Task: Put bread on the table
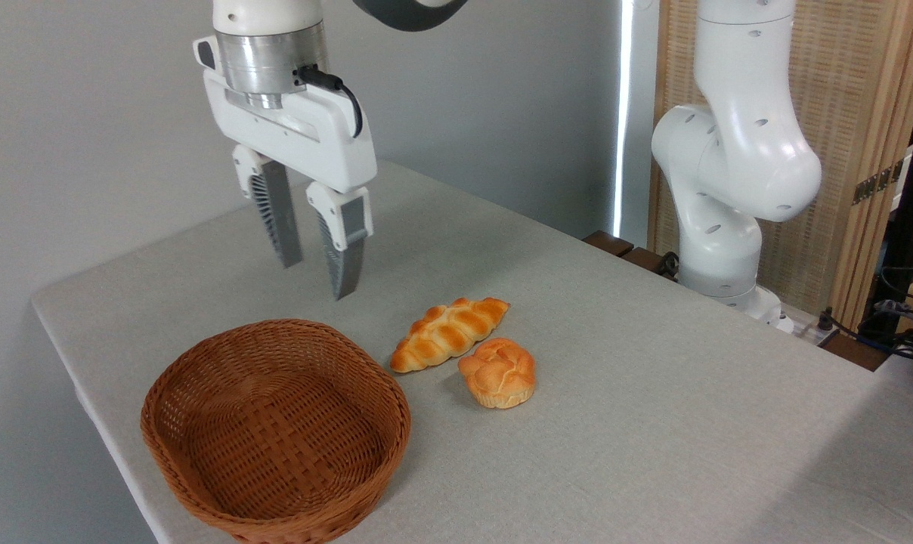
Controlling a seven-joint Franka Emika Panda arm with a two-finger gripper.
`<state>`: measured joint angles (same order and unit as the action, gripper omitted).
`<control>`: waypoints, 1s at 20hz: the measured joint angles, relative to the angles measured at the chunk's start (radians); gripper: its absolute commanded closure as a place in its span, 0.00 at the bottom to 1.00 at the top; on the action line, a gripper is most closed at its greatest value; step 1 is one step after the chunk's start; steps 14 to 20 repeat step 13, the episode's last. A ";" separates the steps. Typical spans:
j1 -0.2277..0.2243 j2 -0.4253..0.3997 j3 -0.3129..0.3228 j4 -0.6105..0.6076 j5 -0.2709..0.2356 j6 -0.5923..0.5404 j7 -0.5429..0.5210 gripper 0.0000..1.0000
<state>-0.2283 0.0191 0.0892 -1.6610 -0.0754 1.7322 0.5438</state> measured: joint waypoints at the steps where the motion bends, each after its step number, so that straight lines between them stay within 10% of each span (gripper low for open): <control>1: 0.003 0.000 0.002 0.003 0.000 -0.029 0.022 0.00; 20: 0.006 0.001 0.009 0.014 -0.001 -0.052 0.050 0.00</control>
